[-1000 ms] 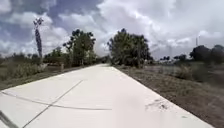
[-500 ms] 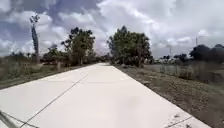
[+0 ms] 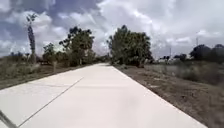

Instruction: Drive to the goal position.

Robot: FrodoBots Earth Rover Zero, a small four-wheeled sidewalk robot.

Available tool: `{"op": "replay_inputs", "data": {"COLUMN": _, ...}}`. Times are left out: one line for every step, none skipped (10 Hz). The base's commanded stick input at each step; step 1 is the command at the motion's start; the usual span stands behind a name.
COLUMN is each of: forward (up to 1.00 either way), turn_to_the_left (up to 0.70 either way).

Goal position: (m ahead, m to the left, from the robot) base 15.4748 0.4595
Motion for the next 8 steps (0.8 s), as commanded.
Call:
{"op": "replay_inputs", "data": {"forward": 0.85, "turn_to_the_left": 0.0}}
{"op": "replay_inputs", "data": {"forward": 0.85, "turn_to_the_left": 0.0}}
{"op": "replay_inputs", "data": {"forward": 0.85, "turn_to_the_left": 0.0}}
{"op": "replay_inputs", "data": {"forward": 0.85, "turn_to_the_left": 0.0}}
{"op": "replay_inputs", "data": {"forward": 0.85, "turn_to_the_left": 0.0}}
{"op": "replay_inputs", "data": {"forward": 0.85, "turn_to_the_left": 0.0}}
{"op": "replay_inputs", "data": {"forward": 0.85, "turn_to_the_left": 0.0}}
{"op": "replay_inputs", "data": {"forward": 0.85, "turn_to_the_left": 0.0}}
